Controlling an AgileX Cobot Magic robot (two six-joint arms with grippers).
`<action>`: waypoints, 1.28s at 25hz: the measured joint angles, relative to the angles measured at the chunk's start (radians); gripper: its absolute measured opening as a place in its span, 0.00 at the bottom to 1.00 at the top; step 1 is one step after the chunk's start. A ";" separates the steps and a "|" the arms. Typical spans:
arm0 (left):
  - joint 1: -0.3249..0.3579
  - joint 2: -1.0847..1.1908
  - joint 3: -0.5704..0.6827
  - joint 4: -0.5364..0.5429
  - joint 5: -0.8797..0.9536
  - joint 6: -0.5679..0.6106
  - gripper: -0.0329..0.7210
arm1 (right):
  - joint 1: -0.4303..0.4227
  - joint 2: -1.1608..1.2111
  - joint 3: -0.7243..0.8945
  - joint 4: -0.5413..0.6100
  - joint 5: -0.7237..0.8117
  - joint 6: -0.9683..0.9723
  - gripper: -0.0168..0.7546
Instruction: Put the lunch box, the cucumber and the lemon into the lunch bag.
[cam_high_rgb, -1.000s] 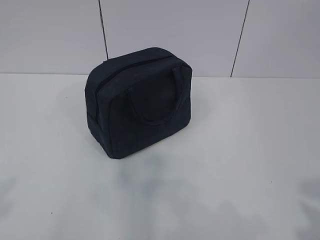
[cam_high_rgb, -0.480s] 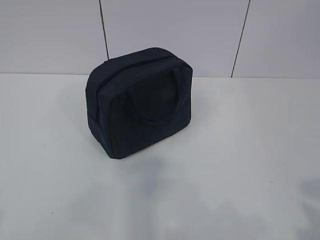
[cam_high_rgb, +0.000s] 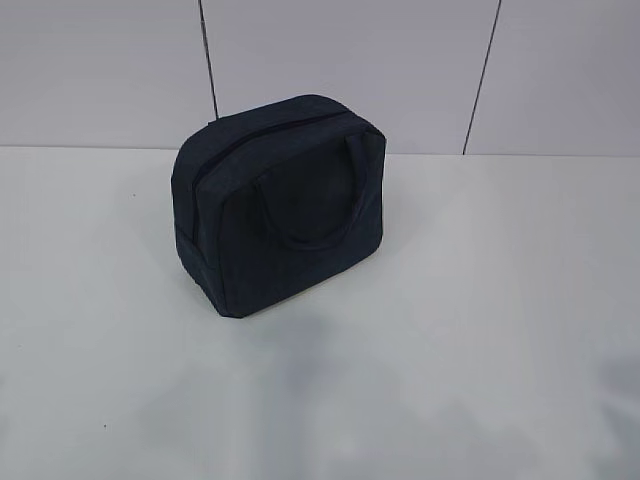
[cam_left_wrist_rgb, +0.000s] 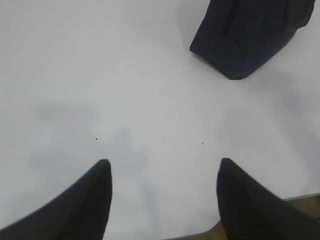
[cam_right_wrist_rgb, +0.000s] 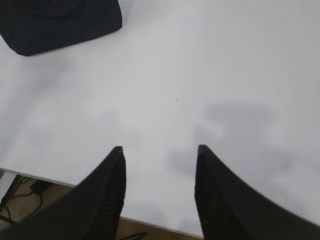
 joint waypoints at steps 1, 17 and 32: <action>0.000 0.000 0.000 0.000 0.000 0.000 0.66 | 0.000 0.000 0.000 0.000 0.000 0.000 0.50; 0.064 -0.024 0.000 0.000 0.000 0.000 0.66 | -0.025 0.000 0.000 -0.003 0.000 0.001 0.50; 0.093 -0.090 0.000 0.004 0.006 0.000 0.66 | -0.140 0.000 0.000 -0.005 0.000 0.001 0.50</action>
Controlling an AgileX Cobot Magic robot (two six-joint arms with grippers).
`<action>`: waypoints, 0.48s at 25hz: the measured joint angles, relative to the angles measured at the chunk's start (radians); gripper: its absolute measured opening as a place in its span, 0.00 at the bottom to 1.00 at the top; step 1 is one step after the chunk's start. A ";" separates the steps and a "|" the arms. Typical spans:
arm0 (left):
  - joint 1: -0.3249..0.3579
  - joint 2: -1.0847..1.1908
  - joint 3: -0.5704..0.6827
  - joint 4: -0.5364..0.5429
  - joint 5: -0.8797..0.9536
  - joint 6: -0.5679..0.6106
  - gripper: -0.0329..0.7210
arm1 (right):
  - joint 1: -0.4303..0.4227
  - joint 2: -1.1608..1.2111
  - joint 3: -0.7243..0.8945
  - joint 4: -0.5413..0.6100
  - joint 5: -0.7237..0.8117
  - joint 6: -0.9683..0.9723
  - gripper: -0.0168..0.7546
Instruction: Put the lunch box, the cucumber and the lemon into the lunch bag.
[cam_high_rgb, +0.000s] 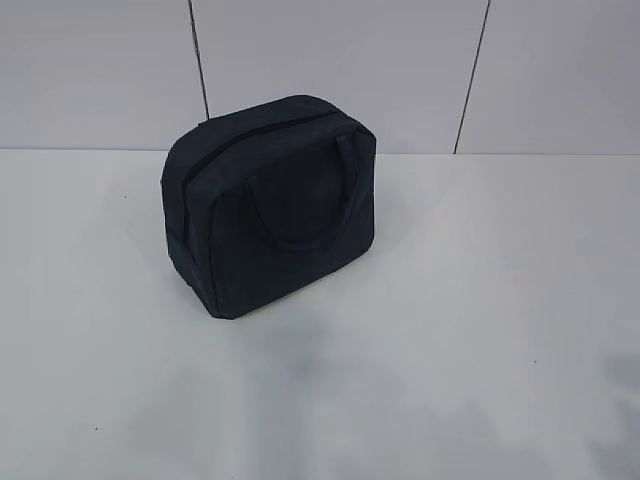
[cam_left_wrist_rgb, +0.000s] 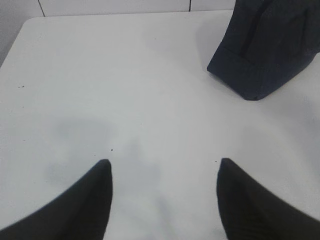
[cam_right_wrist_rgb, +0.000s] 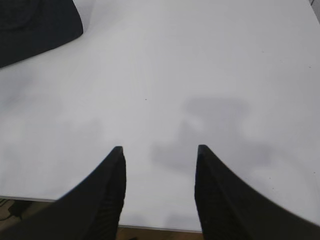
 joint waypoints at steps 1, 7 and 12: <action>0.000 0.000 0.000 0.000 0.000 0.000 0.66 | -0.001 0.000 0.000 0.000 0.000 0.000 0.50; -0.021 0.000 0.000 0.000 0.000 0.000 0.66 | -0.001 0.000 0.000 0.000 0.000 0.000 0.50; -0.030 0.000 0.000 0.000 0.000 0.000 0.66 | -0.001 0.000 0.000 0.000 0.000 0.002 0.50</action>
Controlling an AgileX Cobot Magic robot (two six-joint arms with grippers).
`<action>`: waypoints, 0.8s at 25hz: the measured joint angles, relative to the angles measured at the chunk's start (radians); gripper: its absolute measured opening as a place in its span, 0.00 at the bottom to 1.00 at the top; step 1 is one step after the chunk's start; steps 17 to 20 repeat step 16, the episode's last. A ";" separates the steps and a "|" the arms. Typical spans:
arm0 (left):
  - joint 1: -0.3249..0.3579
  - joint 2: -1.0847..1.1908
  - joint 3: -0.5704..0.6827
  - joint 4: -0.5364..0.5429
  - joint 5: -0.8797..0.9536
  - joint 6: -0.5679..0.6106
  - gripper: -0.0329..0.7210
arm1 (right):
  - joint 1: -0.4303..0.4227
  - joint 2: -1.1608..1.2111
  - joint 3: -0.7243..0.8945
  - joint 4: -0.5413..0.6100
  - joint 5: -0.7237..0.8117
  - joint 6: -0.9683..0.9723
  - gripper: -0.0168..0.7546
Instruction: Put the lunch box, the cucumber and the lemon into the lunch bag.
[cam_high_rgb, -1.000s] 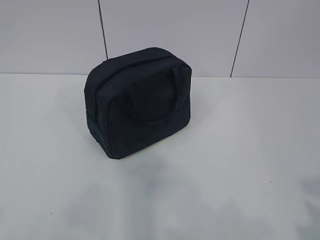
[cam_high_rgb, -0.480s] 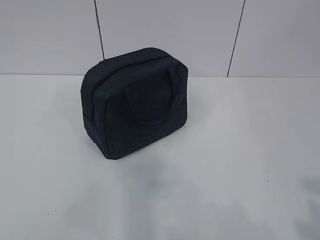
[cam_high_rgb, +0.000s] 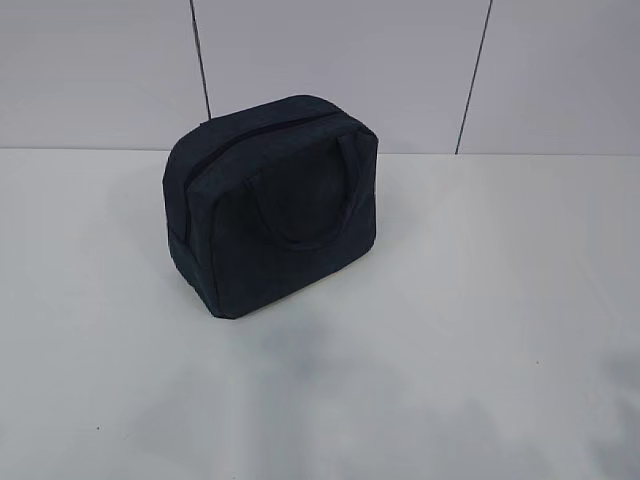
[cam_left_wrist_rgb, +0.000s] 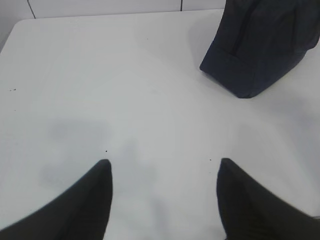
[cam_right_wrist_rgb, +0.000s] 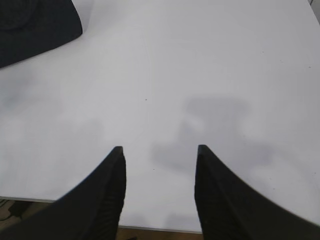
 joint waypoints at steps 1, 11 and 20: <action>0.000 0.000 0.000 0.000 0.000 0.000 0.66 | 0.000 0.000 0.000 0.000 0.000 0.000 0.50; 0.000 0.000 0.000 0.000 0.000 0.000 0.66 | 0.000 0.000 0.000 0.000 0.000 0.000 0.50; 0.000 0.000 0.000 0.000 0.000 0.000 0.66 | 0.000 0.000 0.000 0.000 0.000 0.000 0.50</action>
